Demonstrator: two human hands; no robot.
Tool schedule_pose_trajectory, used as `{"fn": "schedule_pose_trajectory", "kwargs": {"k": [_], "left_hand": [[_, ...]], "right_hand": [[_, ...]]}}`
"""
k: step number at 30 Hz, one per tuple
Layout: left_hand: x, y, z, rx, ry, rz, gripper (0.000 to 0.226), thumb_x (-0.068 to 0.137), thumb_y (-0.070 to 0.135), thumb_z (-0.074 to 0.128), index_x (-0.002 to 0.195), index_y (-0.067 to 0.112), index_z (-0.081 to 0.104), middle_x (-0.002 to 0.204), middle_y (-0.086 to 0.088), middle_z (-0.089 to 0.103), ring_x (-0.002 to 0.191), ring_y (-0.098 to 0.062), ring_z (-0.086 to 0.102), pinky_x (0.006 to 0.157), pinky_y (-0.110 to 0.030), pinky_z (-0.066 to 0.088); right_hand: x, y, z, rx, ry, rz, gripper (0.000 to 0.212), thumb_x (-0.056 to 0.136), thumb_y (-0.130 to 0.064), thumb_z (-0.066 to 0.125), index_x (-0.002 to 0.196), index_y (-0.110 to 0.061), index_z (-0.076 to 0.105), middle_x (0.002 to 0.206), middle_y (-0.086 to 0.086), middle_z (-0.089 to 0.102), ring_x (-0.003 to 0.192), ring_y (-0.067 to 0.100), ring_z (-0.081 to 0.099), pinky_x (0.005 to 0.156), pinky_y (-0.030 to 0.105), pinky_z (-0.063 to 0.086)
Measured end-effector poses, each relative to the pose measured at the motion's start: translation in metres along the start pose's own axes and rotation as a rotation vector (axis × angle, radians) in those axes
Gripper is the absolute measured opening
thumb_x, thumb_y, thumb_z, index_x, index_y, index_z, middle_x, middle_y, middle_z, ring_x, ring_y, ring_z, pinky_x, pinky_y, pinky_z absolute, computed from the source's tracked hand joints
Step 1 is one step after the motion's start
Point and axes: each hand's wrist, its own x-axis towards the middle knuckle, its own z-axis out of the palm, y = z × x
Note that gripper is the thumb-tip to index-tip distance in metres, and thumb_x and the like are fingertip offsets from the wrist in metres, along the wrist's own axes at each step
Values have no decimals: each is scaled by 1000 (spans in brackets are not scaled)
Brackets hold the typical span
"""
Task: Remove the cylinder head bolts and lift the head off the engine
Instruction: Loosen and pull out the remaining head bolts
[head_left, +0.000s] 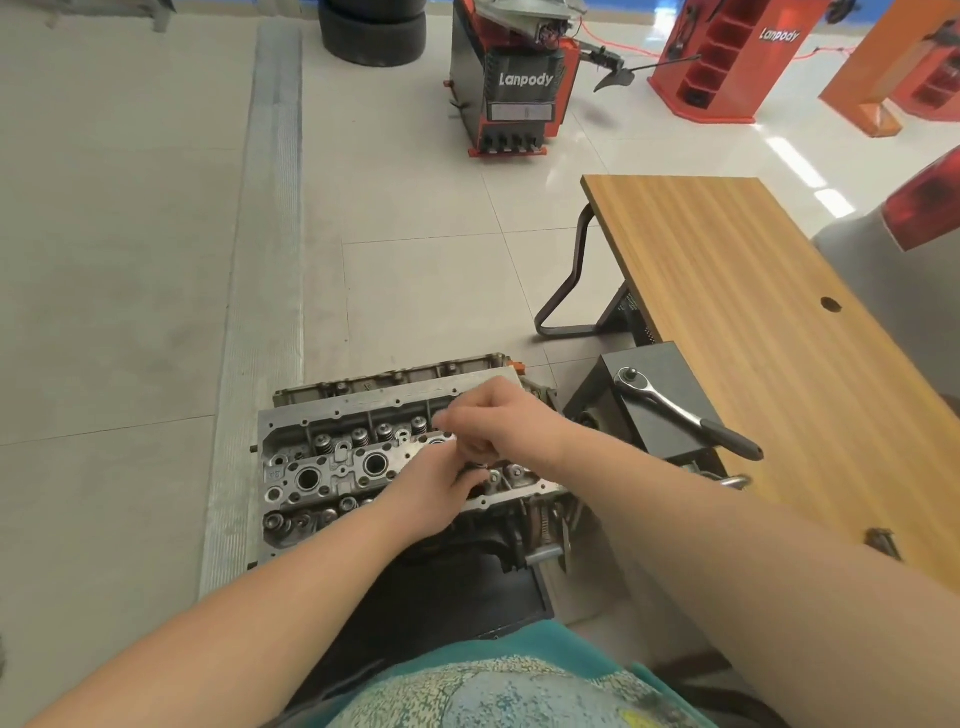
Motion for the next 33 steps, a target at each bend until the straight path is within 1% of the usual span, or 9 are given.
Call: {"fn": "schedule_pose_trajectory", "kwargs": {"k": [4,9,15,19,22,24,27,30,33], "left_hand": [[1,6,-1,-155,152,-50,8,97,28,71,105,26,72,96,7,75,94,-15,69,87,-36,56],[-6,13,12,-244,333,-59,40,84,15,77,68,48,61,68,29,64,69,8,58,64,-9,41],[2,6,-1,-41,16,-11,9,103,26,63,107,25,71,97,17,70,99,-4,66,86,-23,52],[8,1,-10,108,51,26,11,97,45,53,91,37,58,83,25,61,85,2,63,71,-15,46],[11,9,-5,271,149,82,57,76,53,14,89,25,62,76,14,60,79,-17,65,59,-27,34],[11,10,-2,145,195,-2,35,80,57,35,75,31,58,69,15,57,73,-11,60,57,-23,34],[12,7,0,-78,187,0,18,83,44,78,78,41,61,79,16,65,81,1,61,68,-15,45],[10,6,-8,-132,-44,13,15,98,31,70,90,42,65,86,12,67,81,-4,63,74,-28,53],[9,1,-14,8,-82,55,13,106,27,60,111,21,70,99,-1,73,91,-16,67,85,-40,58]], "right_hand": [[-13,9,16,37,385,-122,23,93,-39,68,87,-18,71,84,-1,71,84,15,68,81,37,56],[-7,17,48,495,655,-94,44,89,-37,64,61,-8,49,63,13,43,58,15,42,61,29,38],[6,5,1,58,-26,-60,53,94,-33,67,53,-9,43,55,11,34,54,25,31,60,33,39],[2,6,10,-7,258,-114,30,93,-41,63,78,-16,67,74,-4,64,73,13,61,78,35,51],[-12,16,22,-717,529,-145,38,96,-64,50,92,-28,62,82,-13,56,83,10,54,66,33,45],[-14,9,10,-1152,548,-37,47,100,-70,36,85,-29,53,67,-10,50,65,16,50,54,29,35],[-10,-2,-7,-1327,391,-21,36,107,-52,40,87,-23,49,66,-3,53,55,17,44,50,30,31],[-13,-13,-10,-1375,50,-242,10,103,-26,59,103,-19,52,95,-1,63,74,17,42,69,34,35],[-16,-24,-22,-1494,-200,-461,28,90,-14,68,117,-21,61,111,2,56,91,21,39,82,37,35]]}}
